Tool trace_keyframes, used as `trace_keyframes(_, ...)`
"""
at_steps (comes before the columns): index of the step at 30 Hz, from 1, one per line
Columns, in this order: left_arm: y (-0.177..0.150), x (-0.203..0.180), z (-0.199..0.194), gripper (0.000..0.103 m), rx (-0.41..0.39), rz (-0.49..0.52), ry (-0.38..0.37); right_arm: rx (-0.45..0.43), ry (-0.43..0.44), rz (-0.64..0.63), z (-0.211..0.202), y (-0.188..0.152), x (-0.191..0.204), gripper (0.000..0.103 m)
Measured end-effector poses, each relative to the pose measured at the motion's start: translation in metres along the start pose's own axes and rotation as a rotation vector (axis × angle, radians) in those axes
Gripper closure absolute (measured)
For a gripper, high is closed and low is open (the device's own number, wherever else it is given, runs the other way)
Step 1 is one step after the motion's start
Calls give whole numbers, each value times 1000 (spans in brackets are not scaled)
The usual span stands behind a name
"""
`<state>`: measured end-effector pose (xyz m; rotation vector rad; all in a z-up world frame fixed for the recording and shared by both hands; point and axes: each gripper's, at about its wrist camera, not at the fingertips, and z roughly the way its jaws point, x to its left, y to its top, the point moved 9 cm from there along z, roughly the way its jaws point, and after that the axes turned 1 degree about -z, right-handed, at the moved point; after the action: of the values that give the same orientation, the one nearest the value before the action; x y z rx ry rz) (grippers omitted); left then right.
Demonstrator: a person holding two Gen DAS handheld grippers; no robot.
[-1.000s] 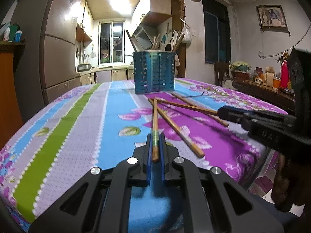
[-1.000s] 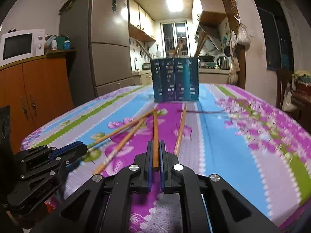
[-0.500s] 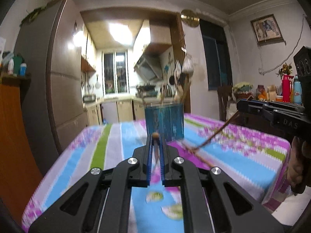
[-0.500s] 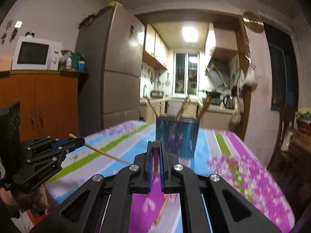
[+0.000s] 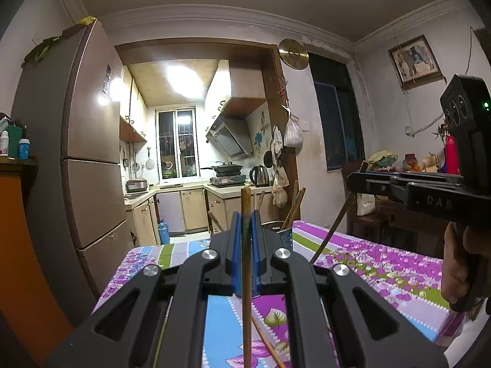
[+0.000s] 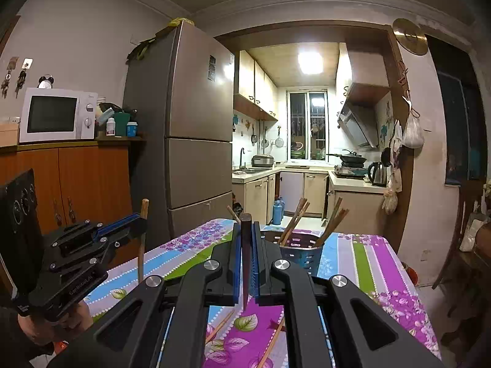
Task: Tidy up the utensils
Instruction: 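Lift the left gripper's chopstick over the blue holder while the right gripper carries its chopstick there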
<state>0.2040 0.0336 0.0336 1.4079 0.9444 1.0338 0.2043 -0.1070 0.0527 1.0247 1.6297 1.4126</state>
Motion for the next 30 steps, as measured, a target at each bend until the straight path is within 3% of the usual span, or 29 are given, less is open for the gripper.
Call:
trace_keyframes(15,42,-3,28,98,-70,-39,-21,57,38,45,22,49,-23,96)
trace_keyframes(30,155,14,94,98,-216,-99,14,35,-41,-36,73,159,-64,96)
